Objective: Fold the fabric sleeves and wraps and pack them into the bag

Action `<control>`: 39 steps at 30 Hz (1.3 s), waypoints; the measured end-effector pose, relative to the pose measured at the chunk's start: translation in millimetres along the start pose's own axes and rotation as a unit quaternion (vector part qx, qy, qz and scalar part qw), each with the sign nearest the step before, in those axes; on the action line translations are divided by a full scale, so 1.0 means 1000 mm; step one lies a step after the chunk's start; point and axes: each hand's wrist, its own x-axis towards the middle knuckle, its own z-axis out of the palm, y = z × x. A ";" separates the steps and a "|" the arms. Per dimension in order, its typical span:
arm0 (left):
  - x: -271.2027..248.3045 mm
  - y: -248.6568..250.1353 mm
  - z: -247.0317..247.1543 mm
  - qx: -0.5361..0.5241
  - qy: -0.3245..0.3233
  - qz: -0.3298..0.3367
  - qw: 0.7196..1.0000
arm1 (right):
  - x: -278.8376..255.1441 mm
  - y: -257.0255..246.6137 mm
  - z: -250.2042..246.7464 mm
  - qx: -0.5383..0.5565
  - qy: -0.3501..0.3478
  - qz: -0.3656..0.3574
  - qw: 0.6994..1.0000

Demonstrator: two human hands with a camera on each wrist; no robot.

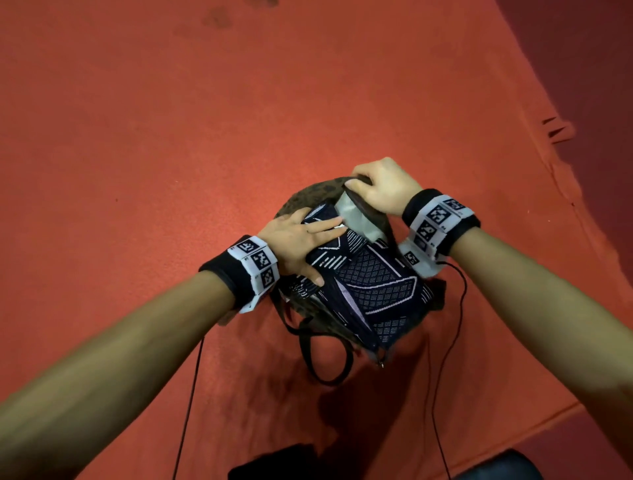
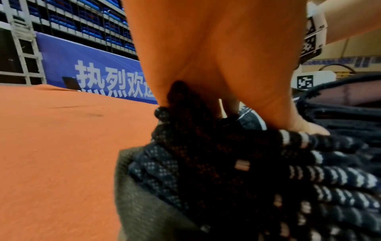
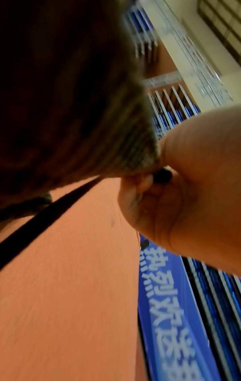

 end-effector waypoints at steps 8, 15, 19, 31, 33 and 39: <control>0.006 -0.003 0.013 -0.104 0.135 -0.005 0.985 | -0.025 -0.002 0.000 0.043 0.027 0.056 0.997; -0.031 -0.031 0.050 -0.371 0.411 -0.233 0.800 | -0.059 -0.066 0.035 -0.087 -0.148 -0.186 0.967; -0.046 -0.029 0.070 -0.442 0.200 -0.236 0.842 | -0.067 -0.073 0.041 -0.149 -0.234 -0.180 0.944; -0.032 -0.044 0.070 -0.530 0.238 -0.298 0.757 | -0.071 -0.053 0.072 -0.183 -0.216 -0.089 0.955; -0.029 -0.034 0.072 -0.534 0.183 -0.296 0.771 | -0.069 -0.055 0.070 -0.165 -0.233 -0.074 0.955; -0.039 -0.017 0.070 -0.581 0.229 -0.289 0.726 | -0.062 -0.053 0.052 -0.159 -0.293 -0.069 0.940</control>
